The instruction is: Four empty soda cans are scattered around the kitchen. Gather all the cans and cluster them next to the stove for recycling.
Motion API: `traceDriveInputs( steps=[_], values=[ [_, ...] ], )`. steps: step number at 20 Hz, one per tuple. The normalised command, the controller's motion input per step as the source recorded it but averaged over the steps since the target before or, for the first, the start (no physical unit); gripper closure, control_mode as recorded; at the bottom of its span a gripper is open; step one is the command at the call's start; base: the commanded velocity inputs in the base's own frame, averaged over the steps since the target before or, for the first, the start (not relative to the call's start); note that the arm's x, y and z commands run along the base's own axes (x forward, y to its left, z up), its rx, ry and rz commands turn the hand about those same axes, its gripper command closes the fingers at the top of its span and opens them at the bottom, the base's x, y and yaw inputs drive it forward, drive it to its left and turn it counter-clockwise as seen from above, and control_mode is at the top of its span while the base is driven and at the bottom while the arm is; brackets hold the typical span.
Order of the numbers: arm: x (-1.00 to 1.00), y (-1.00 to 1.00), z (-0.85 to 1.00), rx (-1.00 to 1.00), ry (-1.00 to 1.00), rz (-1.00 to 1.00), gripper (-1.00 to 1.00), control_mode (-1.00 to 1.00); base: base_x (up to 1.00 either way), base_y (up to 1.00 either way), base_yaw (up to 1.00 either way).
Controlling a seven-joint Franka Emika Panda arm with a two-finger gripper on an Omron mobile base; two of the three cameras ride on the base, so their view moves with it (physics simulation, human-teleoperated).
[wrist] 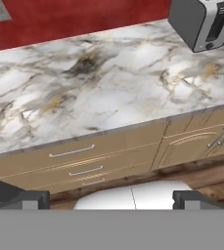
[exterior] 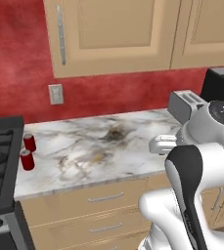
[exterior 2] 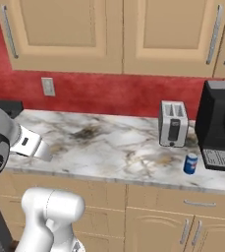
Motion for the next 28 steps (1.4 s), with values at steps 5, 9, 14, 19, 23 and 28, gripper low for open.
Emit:
traceDriveInputs(
  steps=[5, 9, 14, 19, 23, 28],
  values=[
    [0.0, 0.0, 0.0, 0.0, 0.0, 0.0, -1.0, 1.0, -0.07, -0.55, 0.0],
    [0.0, 0.0, 0.0, 0.0, 0.0, 0.0, -1.0, 1.0, -0.07, -0.45, 0.0],
    [0.0, 0.0, 0.0, 0.0, 0.0, 0.0, -1.0, 1.0, -0.03, -0.42, 0.0],
    [0.0, 0.0, 0.0, 0.0, 0.0, 0.0, -1.0, 1.0, 0.0, -0.44, 0.0],
    [0.0, 0.0, 0.0, 0.0, 0.0, 0.0, -1.0, 1.0, 0.0, -0.46, 0.0],
    [0.0, 0.0, 0.0, 0.0, 0.0, 0.0, -1.0, 1.0, 0.0, -0.44, 0.0]
  ],
)
